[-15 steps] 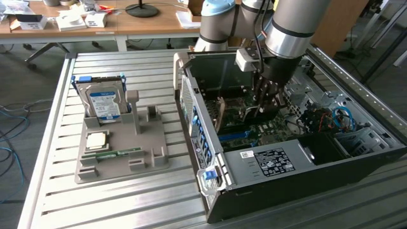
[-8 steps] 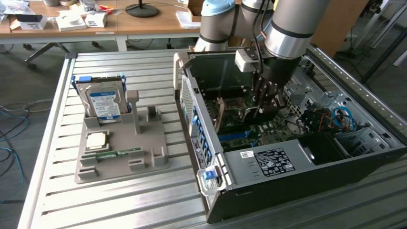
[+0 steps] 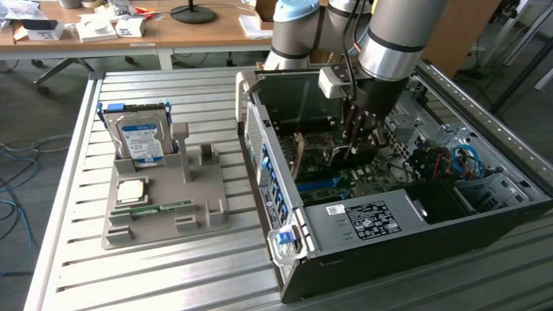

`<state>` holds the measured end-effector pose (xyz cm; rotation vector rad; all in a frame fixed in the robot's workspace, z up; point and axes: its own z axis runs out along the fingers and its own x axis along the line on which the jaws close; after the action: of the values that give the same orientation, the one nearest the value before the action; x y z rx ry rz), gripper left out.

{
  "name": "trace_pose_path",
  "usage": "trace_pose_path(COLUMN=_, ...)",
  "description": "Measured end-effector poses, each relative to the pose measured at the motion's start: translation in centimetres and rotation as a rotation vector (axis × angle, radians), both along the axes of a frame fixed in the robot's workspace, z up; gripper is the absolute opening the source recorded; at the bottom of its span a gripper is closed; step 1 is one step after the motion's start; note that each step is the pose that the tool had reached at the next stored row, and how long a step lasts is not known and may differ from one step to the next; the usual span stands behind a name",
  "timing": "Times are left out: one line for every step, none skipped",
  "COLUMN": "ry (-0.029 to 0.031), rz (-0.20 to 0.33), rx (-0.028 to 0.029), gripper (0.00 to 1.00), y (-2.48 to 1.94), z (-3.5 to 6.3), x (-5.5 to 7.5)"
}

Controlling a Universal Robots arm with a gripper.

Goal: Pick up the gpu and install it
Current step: 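Insert the gpu into the slot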

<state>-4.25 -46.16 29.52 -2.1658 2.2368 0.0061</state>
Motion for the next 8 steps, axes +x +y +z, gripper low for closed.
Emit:
trace_pose_path(ry=0.0001, rz=0.0, rx=-0.0001, gripper=0.26, y=0.0, z=0.0, x=0.0)
trace_pose_path(ry=0.0, rz=0.0, rx=-0.0001, gripper=0.26, y=0.0, z=-0.03, x=-0.01)
trace_pose_path(ry=0.0, rz=0.0, rx=0.0001, gripper=0.26, y=0.0, z=-0.07, x=-0.03)
trace_pose_path(ry=0.0001, rz=0.0, rx=0.0, gripper=0.26, y=0.0, z=-0.07, x=-0.04)
trace_pose_path(ry=0.0001, rz=0.0, rx=0.0, gripper=0.26, y=0.0, z=-0.08, x=-0.04)
trace_pose_path(ry=0.0001, rz=0.0, rx=-0.0001, gripper=0.26, y=0.0, z=-0.07, x=-0.04)
trace_pose_path(ry=0.0001, rz=0.0, rx=-0.0001, gripper=0.26, y=0.0, z=-0.07, x=-0.04)
trace_pose_path(ry=0.0001, rz=0.0, rx=-0.0001, gripper=0.26, y=0.0, z=-0.07, x=-0.04)
